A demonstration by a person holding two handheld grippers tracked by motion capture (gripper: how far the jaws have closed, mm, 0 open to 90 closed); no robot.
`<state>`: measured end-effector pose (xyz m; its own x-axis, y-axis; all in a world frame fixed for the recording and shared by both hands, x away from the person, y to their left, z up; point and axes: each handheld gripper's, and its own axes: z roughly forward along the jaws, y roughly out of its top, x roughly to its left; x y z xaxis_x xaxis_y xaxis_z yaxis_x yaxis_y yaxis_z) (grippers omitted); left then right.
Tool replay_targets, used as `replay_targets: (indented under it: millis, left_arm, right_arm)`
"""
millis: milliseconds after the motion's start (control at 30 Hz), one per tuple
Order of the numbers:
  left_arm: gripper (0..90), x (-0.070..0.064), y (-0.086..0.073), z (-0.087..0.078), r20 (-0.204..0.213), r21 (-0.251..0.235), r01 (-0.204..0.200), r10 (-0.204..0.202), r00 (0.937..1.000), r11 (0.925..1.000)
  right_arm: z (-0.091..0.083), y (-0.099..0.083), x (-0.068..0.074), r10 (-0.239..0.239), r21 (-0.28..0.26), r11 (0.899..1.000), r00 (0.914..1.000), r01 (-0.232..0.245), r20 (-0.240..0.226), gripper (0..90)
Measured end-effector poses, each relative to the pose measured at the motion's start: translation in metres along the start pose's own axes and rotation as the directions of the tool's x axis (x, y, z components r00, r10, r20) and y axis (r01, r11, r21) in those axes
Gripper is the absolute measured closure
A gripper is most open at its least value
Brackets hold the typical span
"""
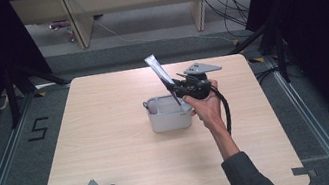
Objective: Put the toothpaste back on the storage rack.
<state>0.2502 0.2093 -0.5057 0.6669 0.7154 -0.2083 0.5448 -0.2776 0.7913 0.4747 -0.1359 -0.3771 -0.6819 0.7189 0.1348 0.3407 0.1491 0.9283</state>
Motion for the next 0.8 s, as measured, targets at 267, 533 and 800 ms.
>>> replay_targets:
  millis: [267,533,800]
  left_arm:
    - [22.7,-0.001,0.0,-0.001,0.002,0.007,-0.004,0.004,1.0,1.0]
    - [22.7,-0.002,0.0,-0.001,-0.003,0.0,0.006,-0.006,1.0,1.0]
    - [22.7,-0.002,0.0,-0.001,0.007,-0.006,0.002,-0.002,1.0,1.0]
  right_arm:
    - [0.018,0.003,0.002,-0.022,0.003,1.0,0.9997,0.022,0.008,76.2]
    - [0.033,0.0,0.002,0.011,0.014,1.0,0.9998,-0.012,0.013,76.2]
    - [0.045,-0.005,-0.001,0.017,0.034,0.999,0.9998,-0.017,0.015,76.2]
